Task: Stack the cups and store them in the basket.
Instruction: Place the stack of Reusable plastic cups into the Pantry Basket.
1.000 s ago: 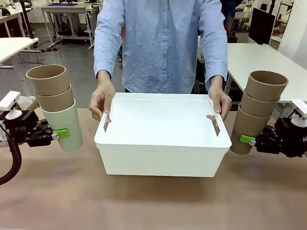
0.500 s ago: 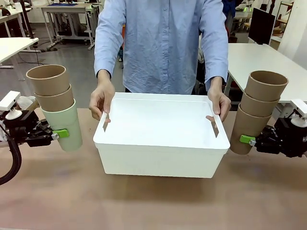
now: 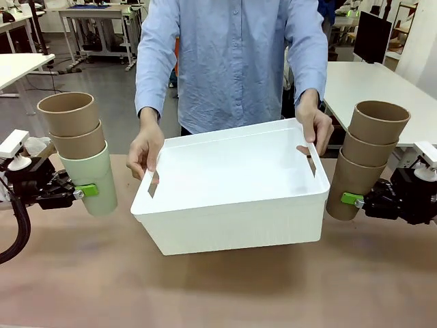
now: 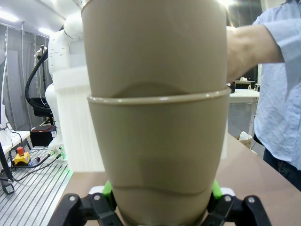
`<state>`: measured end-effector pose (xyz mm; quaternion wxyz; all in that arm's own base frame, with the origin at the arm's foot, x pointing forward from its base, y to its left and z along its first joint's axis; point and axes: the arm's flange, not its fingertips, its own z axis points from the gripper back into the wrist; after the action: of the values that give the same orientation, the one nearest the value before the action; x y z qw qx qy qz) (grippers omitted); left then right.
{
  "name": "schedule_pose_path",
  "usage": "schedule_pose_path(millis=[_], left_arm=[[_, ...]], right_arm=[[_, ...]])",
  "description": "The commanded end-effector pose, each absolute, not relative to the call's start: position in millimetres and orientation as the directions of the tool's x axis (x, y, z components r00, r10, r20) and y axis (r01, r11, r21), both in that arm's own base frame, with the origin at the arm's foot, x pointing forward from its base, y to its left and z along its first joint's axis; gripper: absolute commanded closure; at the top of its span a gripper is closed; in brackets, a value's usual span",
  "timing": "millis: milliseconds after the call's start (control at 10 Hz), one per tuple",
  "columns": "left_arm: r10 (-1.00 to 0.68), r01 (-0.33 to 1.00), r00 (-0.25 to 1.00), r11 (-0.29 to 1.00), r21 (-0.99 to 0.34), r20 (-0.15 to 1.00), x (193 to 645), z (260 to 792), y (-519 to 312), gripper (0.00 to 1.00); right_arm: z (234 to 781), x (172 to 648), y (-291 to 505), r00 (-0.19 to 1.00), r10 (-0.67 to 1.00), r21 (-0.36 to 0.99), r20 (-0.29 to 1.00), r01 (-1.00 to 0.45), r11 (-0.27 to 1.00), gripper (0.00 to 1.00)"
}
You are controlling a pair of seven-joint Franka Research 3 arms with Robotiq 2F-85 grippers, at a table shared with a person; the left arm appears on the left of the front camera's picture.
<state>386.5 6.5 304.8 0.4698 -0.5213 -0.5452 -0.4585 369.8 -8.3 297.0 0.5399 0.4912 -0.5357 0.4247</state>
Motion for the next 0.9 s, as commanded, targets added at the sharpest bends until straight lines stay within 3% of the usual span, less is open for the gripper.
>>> schedule_pose_path(millis=[0, 400, 800], left_arm=[[0.152, 0.999, -0.024, 0.042, 0.017, 0.988, 386.4, 308.2, 5.5, 0.13], [0.138, 0.999, -0.015, 0.036, 0.01, 0.99, 386.5, 304.8, 6.5, 0.13], [0.102, 0.999, 0.004, 0.051, -0.01, 0.995, 363.8, 391.4, 3.7, 0.13]], right_arm=[[301.1, 370.6, -8.1, 0.052, -0.066, 0.062, 0.996, -0.986, 0.157, 0.16], [301.1, 370.6, -8.1, 0.052, -0.066, 0.062, 0.996, -0.986, 0.157, 0.16], [301.1, 370.6, -8.1, 0.052, -0.066, 0.062, 0.996, -0.986, 0.157, 0.16]])
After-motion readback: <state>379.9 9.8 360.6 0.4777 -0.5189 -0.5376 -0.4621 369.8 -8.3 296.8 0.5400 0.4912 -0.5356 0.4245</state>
